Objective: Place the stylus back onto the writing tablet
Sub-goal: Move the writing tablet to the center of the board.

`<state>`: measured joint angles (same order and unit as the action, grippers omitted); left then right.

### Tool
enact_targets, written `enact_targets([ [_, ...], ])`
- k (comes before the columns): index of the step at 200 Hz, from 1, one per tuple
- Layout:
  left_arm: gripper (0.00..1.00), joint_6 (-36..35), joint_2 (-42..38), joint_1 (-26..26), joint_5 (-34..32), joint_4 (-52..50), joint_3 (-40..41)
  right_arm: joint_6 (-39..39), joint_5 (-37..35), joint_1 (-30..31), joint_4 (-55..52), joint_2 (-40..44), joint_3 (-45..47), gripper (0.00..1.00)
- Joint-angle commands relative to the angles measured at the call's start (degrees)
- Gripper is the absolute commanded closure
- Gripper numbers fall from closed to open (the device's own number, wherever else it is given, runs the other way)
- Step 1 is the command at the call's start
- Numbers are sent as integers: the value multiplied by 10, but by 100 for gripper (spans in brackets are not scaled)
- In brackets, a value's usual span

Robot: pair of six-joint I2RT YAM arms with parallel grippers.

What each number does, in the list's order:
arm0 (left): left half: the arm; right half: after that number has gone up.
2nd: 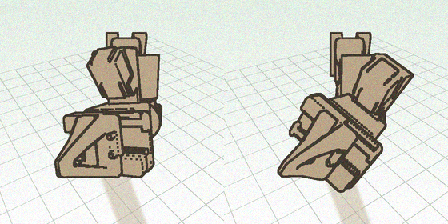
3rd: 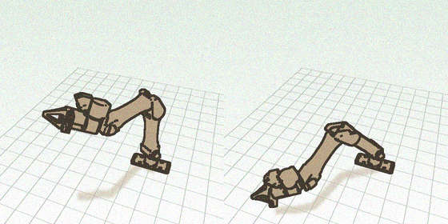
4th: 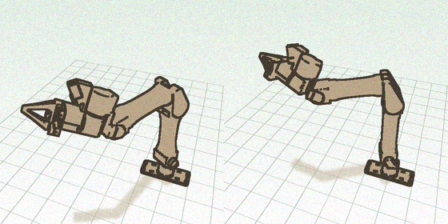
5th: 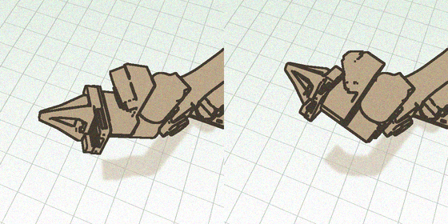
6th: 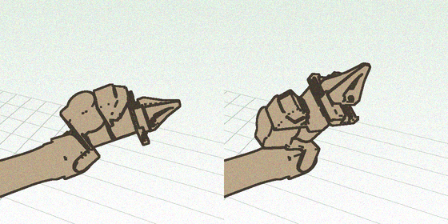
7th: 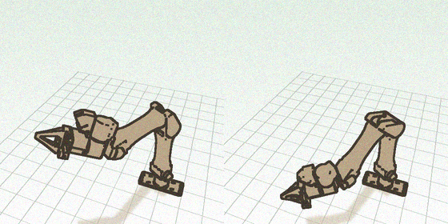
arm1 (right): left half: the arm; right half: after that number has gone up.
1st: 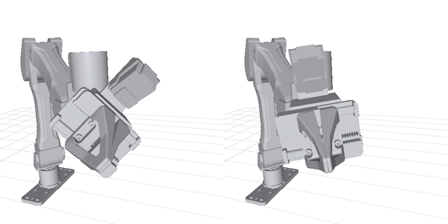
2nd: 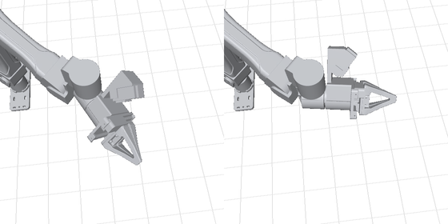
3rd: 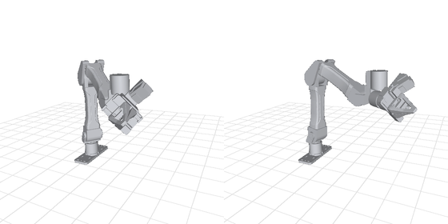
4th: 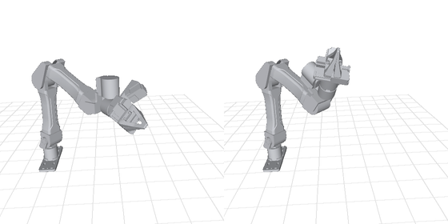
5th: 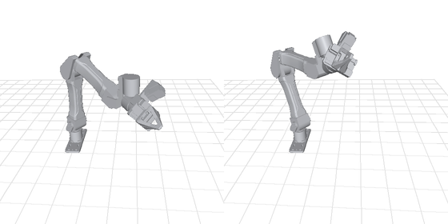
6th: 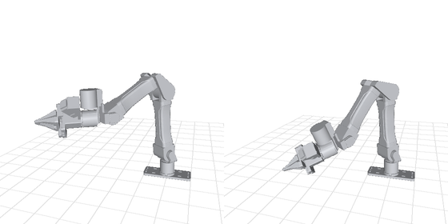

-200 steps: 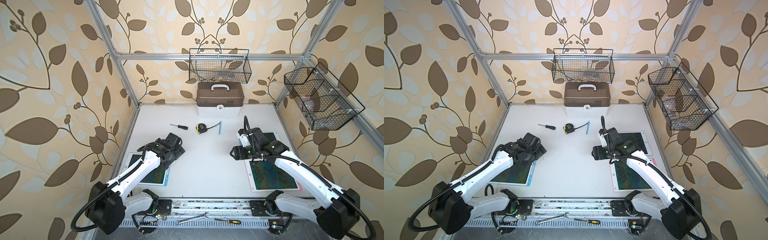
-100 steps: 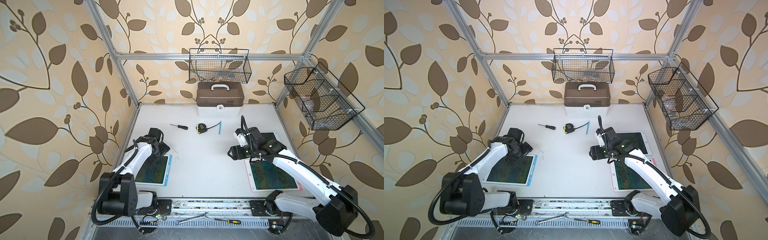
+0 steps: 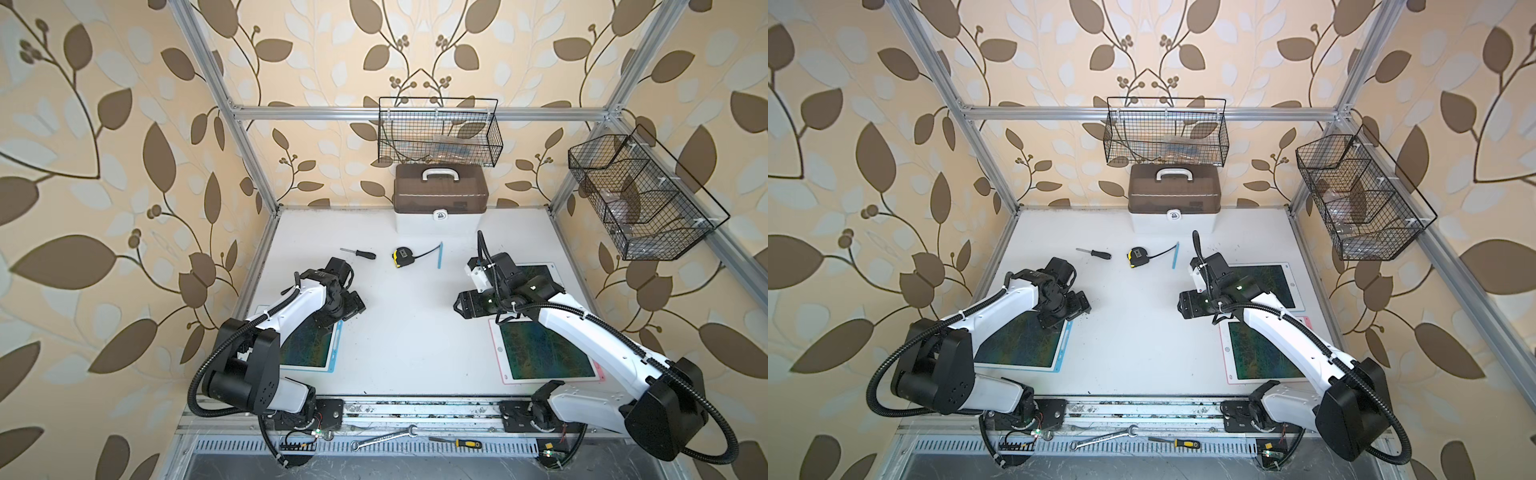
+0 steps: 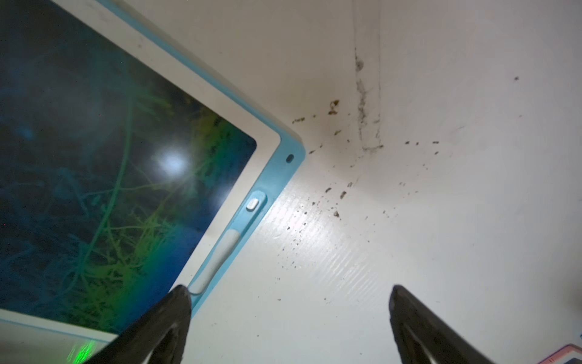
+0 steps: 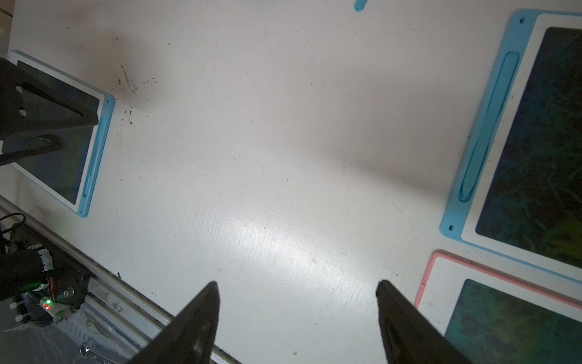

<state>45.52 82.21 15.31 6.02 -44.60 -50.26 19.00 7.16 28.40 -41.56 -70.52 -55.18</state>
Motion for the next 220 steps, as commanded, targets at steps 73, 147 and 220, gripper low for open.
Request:
enact_targets([
  [73,2,-7,46,19,-1,12,21,-1,6,-7,3,21,-2,20],
  [147,2,1,55,29,4,36,43,3,0,-7,3,25,-1,20],
  [220,2,23,72,60,4,51,48,2,0,-7,2,27,0,20],
])
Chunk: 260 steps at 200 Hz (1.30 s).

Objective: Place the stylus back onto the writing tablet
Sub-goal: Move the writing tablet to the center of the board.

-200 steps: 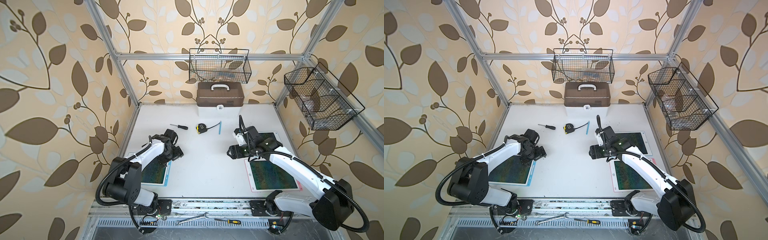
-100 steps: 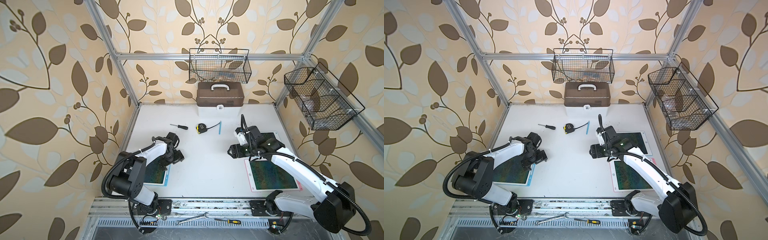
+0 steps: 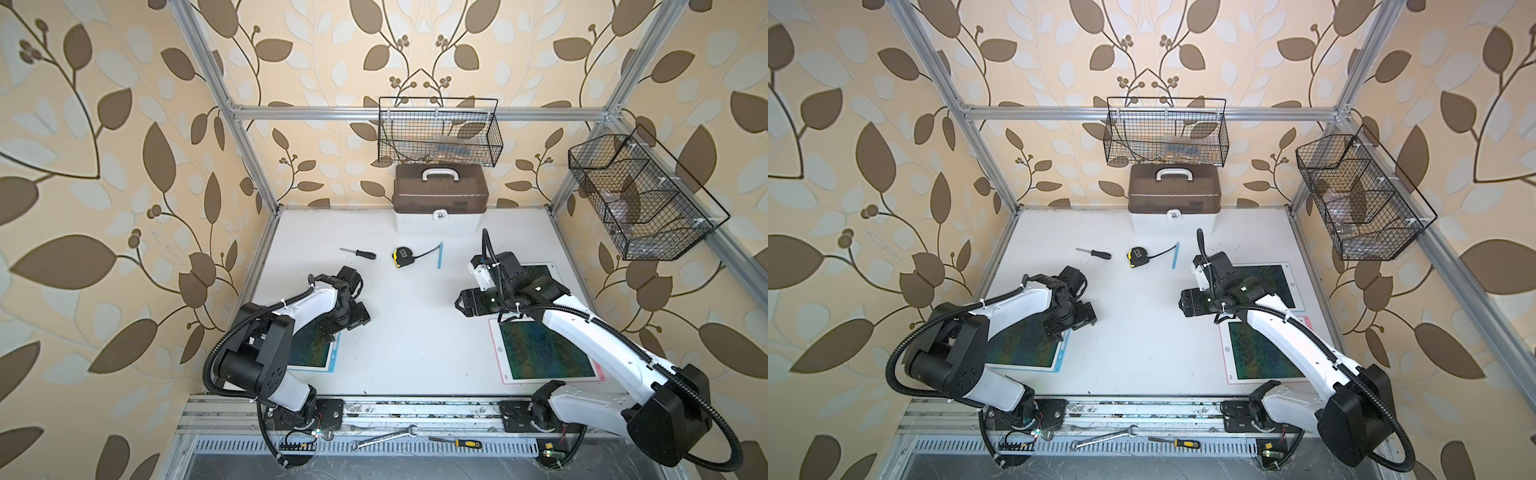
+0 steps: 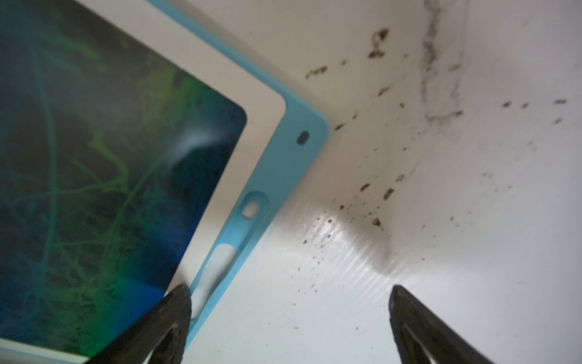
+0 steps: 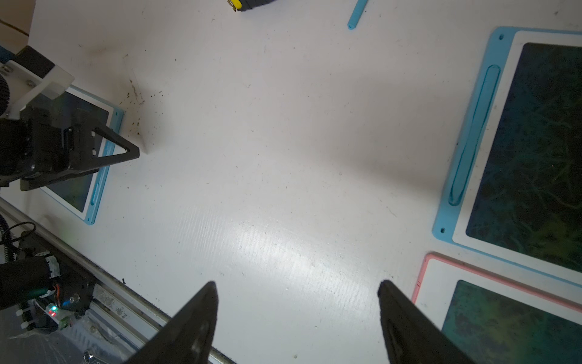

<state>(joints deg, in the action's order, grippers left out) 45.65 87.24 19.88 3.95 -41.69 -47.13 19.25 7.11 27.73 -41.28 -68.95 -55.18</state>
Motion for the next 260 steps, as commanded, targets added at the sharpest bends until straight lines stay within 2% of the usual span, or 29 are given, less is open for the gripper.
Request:
enact_targets([
  [1,2,22,21,15,25,22,17,0,0,-1,-1,12,0,20],
  [165,2,57,35,69,28,58,29,-3,0,-11,0,17,0,20],
  [176,1,56,38,80,29,63,26,-2,4,-16,0,18,1,20],
  [180,1,77,40,85,30,66,25,-1,7,-19,0,17,1,20],
  [226,1,133,81,153,36,113,7,-9,27,-63,4,17,2,20],
  [260,1,157,146,213,37,131,-49,-19,36,-93,1,21,-1,20],
])
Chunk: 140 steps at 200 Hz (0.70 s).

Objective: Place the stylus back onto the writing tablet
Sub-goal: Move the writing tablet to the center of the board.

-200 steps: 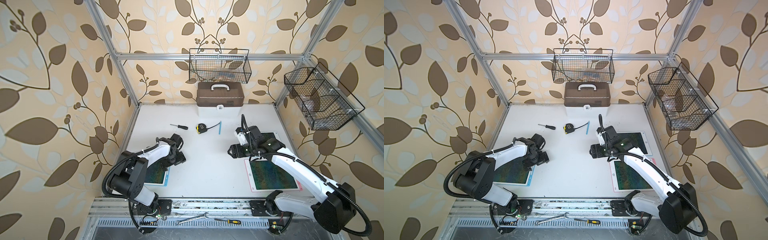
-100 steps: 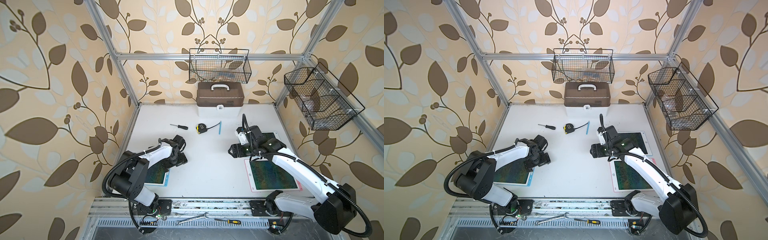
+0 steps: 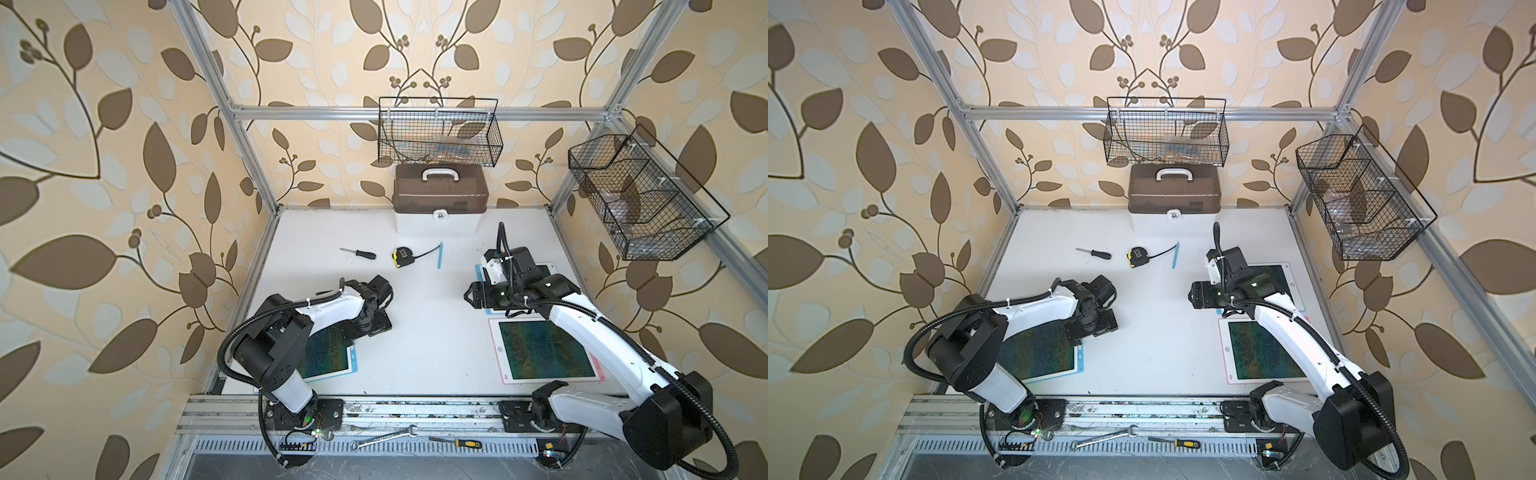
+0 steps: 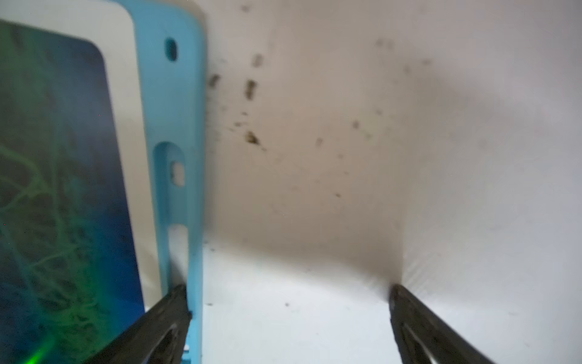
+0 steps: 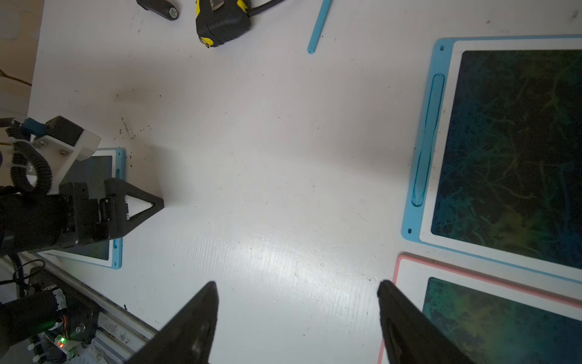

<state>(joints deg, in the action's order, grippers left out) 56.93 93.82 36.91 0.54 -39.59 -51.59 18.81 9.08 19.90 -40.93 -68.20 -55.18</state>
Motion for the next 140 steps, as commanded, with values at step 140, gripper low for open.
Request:
enact_targets([
  [140,2,88,272,172,118,140,-218,-30,36,-76,-9,47,24,21],
])
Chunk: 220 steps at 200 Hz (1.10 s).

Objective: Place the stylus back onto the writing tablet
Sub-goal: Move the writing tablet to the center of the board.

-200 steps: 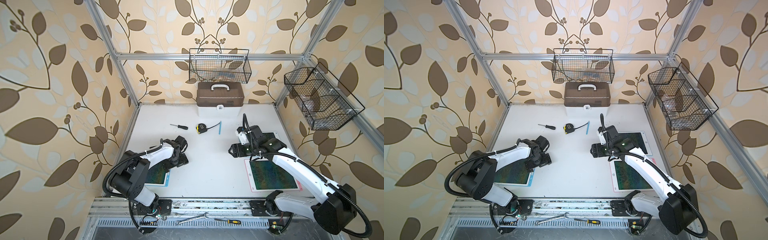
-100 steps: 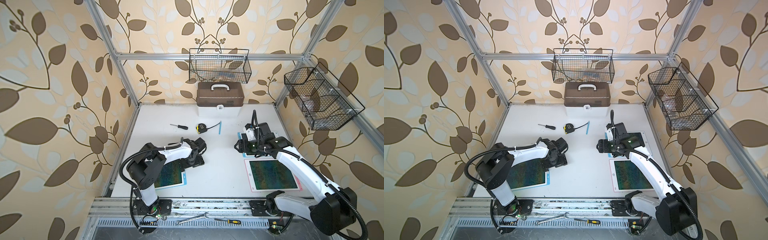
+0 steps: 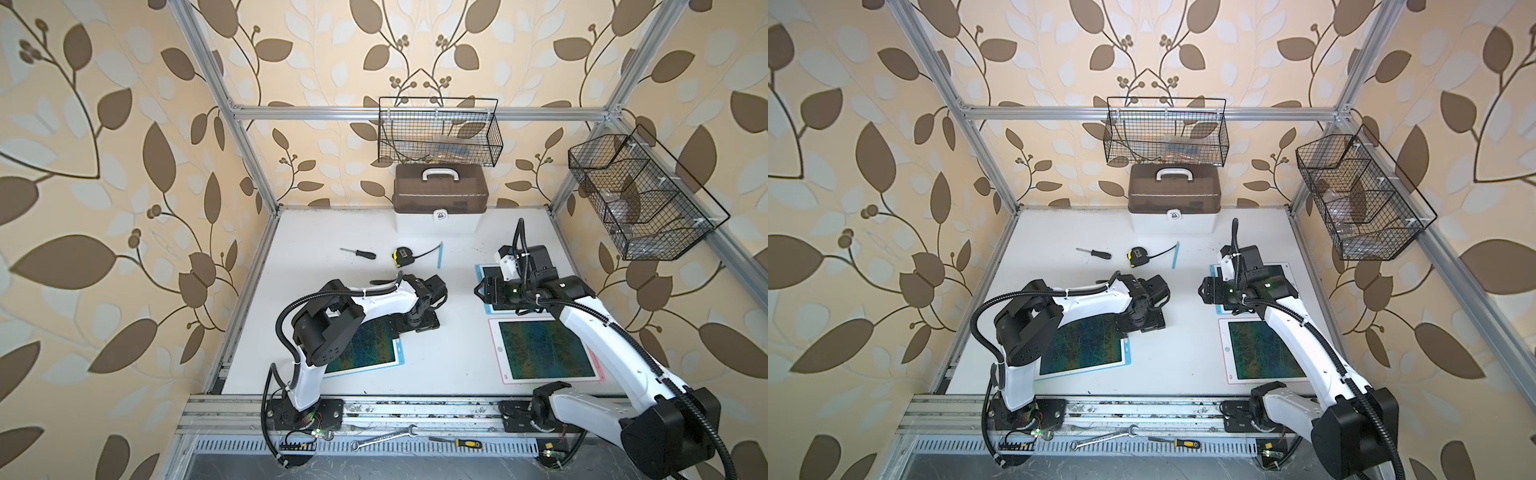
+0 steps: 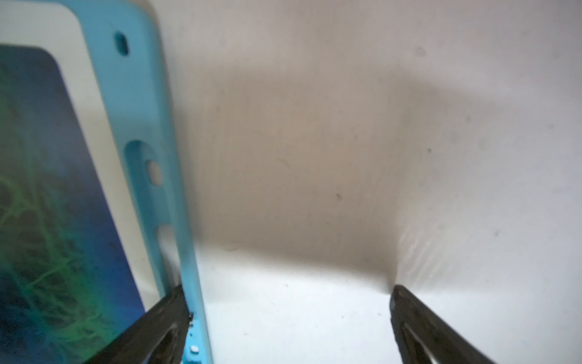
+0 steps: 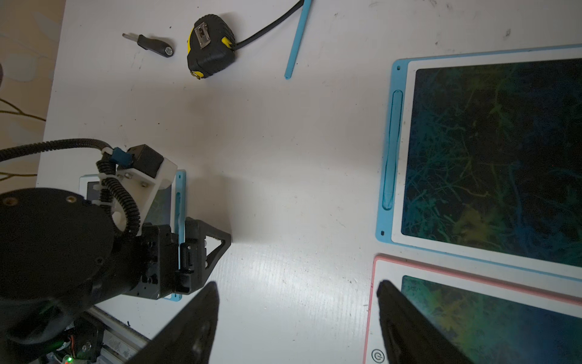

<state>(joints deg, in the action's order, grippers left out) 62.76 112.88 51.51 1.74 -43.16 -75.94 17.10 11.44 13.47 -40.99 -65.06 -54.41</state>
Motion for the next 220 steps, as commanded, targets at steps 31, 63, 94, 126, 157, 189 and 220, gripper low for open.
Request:
enact_targets([
  [31,2,25,97,43,105,159,-6,-18,21,-25,-7,10,20,21],
  [63,2,24,94,46,101,157,-8,-21,23,-27,-6,8,20,21],
  [94,2,16,86,46,94,145,-20,-19,23,-27,-7,16,26,21],
  [126,2,0,69,46,74,113,-42,-19,22,-28,-8,18,25,21],
  [157,2,-4,43,44,54,97,-49,-17,20,-28,-10,22,17,21],
  [189,2,-10,18,43,39,80,-52,-13,18,-24,-12,26,12,21],
  [220,2,-11,-8,40,25,66,-45,-5,10,-10,-8,23,9,21],
])
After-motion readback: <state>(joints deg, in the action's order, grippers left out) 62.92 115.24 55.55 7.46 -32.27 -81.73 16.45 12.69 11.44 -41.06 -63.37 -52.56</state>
